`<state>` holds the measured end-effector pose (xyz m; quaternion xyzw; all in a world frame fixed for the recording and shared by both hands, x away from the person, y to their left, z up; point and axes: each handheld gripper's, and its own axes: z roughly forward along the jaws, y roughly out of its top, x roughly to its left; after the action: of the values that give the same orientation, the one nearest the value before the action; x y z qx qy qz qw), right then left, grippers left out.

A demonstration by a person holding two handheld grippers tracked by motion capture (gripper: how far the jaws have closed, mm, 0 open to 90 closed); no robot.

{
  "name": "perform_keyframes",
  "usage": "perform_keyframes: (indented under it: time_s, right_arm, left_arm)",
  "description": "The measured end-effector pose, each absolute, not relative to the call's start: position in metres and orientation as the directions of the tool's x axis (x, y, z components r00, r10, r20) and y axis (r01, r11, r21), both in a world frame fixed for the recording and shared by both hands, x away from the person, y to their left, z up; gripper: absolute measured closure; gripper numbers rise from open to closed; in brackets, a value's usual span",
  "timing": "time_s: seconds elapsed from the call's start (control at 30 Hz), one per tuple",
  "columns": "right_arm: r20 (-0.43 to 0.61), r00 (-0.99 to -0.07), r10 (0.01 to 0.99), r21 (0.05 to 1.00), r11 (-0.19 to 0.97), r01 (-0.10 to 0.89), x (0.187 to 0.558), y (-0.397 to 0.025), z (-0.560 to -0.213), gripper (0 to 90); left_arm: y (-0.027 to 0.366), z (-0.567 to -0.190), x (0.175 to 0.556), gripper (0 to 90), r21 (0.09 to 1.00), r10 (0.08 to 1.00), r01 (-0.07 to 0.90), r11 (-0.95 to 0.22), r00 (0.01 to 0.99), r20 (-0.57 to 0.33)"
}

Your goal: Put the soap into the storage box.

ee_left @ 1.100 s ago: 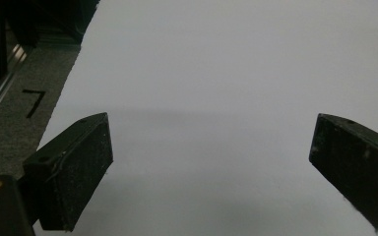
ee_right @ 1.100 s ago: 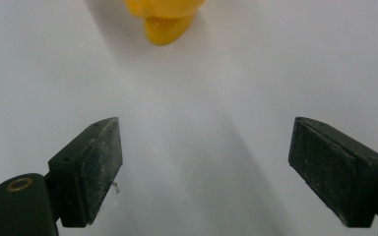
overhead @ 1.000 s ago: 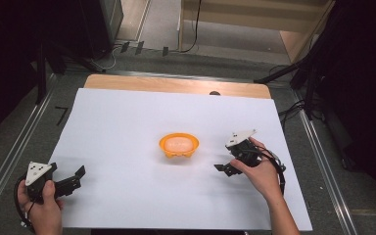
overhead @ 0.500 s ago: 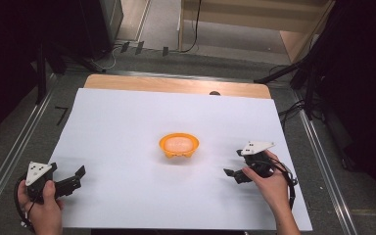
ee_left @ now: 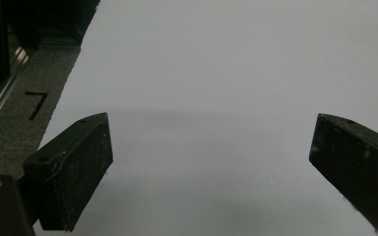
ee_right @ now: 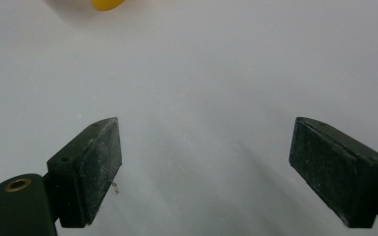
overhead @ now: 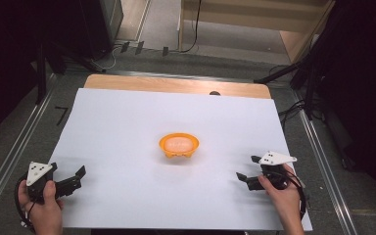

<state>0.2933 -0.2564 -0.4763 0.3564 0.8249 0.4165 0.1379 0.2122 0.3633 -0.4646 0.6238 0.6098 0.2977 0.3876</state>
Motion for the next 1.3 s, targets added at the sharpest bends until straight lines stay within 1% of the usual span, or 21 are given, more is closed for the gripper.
perform_keyframes:
  time_s: [0.27,0.5,0.83,1.0,1.13,1.2,1.3]
  right_arm:
    - [0.096,-0.670,0.736,0.801,0.342,0.491,0.282,-0.276,-0.482,12.8]
    - [0.131,-0.624,0.770,0.820,0.269,0.505,0.268,-0.299,-0.486,12.9]
    - [0.168,-0.578,0.799,0.847,0.183,0.499,0.256,-0.320,-0.486,12.9]
    - [0.174,-0.572,0.801,0.847,0.175,0.502,0.255,-0.321,-0.487,13.0]
    - [0.174,-0.552,0.815,0.852,0.157,0.500,0.254,-0.323,-0.487,13.1]
    - [0.161,-0.557,0.815,0.849,0.173,0.499,0.254,-0.321,-0.487,13.0]
    - [0.114,-0.568,0.815,0.841,0.225,0.492,0.253,-0.315,-0.488,13.1]
  left_arm:
    - [0.363,-0.465,0.212,3.3,0.846,0.992,0.531,0.038,0.080,-0.095]
    - [0.363,-0.465,0.212,3.3,0.847,0.992,0.529,0.039,0.079,-0.095]
    - [0.362,-0.465,0.214,3.3,0.842,0.992,0.539,0.033,0.083,-0.092]
    - [0.362,-0.464,0.212,4.0,0.850,0.993,0.526,0.023,0.084,-0.079]
    - [0.362,-0.464,0.211,5.7,0.855,0.993,0.517,0.036,0.075,-0.087]
    - [0.361,-0.464,0.211,5.7,0.857,0.994,0.515,0.026,0.075,-0.075]
    - [0.359,-0.464,0.210,6.5,0.858,0.996,0.513,0.012,0.074,-0.058]
